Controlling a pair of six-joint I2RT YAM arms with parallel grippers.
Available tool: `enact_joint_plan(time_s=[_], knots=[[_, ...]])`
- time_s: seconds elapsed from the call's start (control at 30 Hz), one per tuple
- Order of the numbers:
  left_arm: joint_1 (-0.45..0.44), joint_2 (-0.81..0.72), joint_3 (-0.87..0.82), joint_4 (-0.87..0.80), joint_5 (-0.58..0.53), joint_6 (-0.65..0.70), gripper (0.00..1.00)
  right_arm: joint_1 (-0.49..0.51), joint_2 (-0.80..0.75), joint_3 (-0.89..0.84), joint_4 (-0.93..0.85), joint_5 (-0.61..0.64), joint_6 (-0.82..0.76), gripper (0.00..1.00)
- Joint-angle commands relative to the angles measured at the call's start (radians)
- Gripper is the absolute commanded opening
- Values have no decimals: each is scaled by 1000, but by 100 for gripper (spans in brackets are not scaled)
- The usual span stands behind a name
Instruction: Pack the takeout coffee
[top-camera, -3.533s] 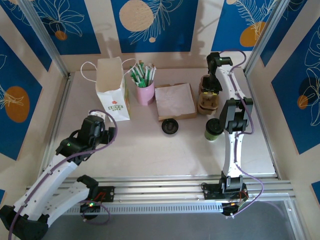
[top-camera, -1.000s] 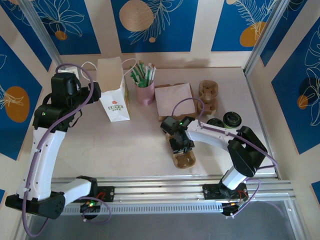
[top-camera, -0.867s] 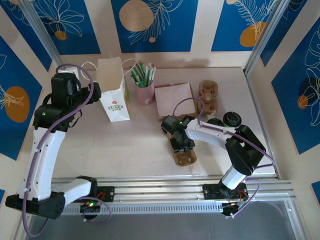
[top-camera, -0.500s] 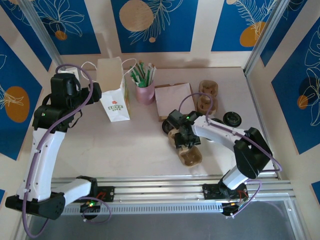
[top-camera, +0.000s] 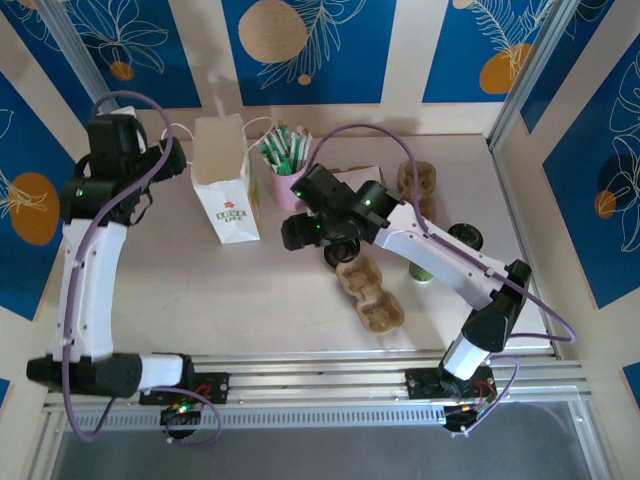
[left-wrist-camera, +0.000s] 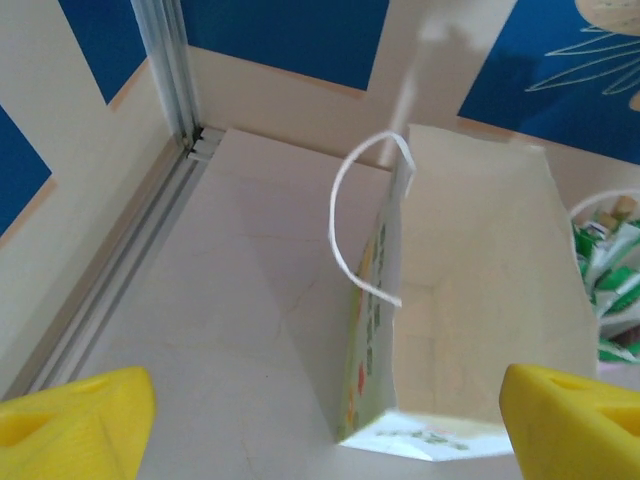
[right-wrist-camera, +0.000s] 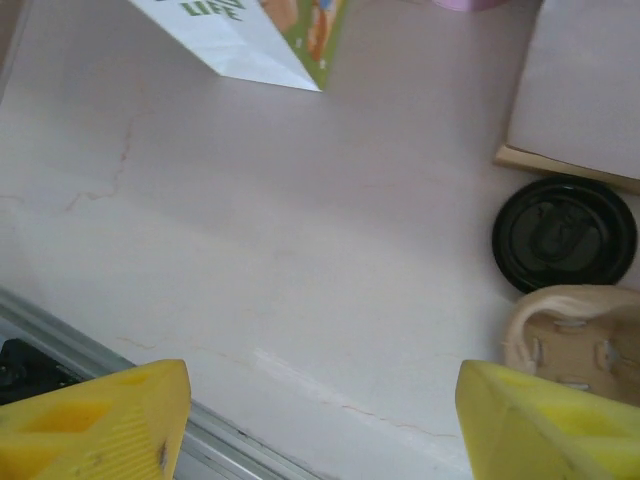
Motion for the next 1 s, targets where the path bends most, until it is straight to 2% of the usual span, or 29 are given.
enact_joint_plan(time_s=[0.0,0.3,0.5,0.6,0.77,0.87,0.97], knots=[[22,94,99,-42,-9,11,89,26,16,21,-78,-8,0,71],[79,388,340,-111,31,-11,85,97,-169,-119,-120,53,26,71],[94,525,439,-131,31,-13,73,132,-309,-248,-137,56,73,72],[93,562,455,-126,47,-18,63,137,-357,-295,-138,59,90,72],[92,528,427,-130,69,-35,24,137,-388,-349,-119,49,102,72],[92,430,331,-113,90,-67,1,137,-379,-361,-91,31,100,72],[92,275,160,-59,132,-122,0,137,-364,-353,-59,12,93,72]])
